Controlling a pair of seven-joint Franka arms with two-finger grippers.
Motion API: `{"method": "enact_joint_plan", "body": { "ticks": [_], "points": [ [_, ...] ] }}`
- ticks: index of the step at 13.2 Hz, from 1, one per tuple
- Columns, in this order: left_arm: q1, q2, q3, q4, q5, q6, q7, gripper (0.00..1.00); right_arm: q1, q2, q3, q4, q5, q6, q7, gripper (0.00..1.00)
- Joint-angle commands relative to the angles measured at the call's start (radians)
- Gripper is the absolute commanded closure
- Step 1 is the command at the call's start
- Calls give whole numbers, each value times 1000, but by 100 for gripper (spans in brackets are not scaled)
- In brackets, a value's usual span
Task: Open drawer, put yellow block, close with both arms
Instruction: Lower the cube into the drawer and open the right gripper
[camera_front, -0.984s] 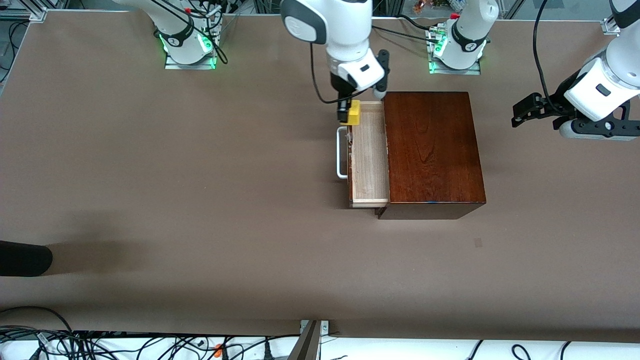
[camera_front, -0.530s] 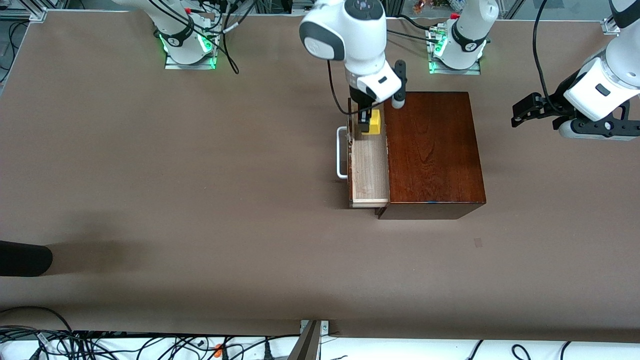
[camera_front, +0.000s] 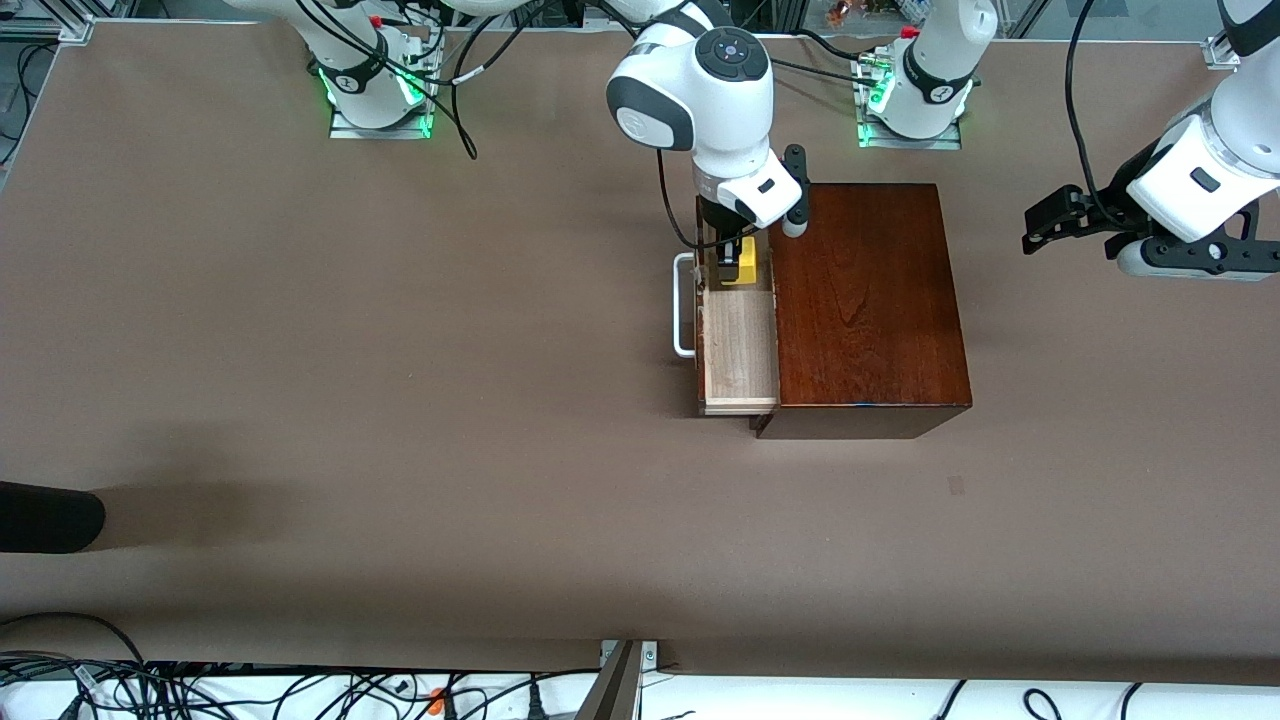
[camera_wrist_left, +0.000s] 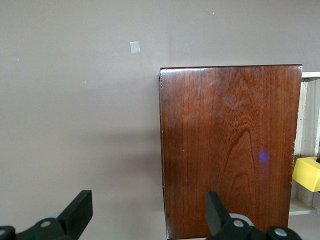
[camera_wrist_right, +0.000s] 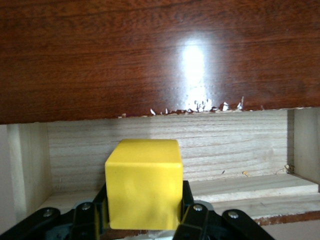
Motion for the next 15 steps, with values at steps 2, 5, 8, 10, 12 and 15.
{"method": "enact_joint_plan", "body": {
  "ticks": [2, 5, 8, 10, 12, 15],
  "points": [
    [-9, -7, 2, 13, 24, -20, 12, 0, 9, 36, -3, 35, -14, -34, -55, 66],
    [-9, -8, 0, 13, 24, -20, 12, 0, 8, 54, -3, 35, -13, -50, -81, 66],
    [-9, -8, 0, 13, 24, -29, 14, 0, 9, 70, -3, 32, -14, -50, -83, 66],
    [-9, -8, 0, 13, 24, -31, 14, 0, 9, 77, -3, 32, -16, -50, -80, 66],
    [-9, -8, 0, 13, 24, -31, 12, 0, 9, 79, -3, 32, -14, -50, -80, 52],
    [-9, -8, 0, 13, 24, -31, 14, 0, 3, 71, -2, 35, -10, -51, -80, 0]
  ]
}}
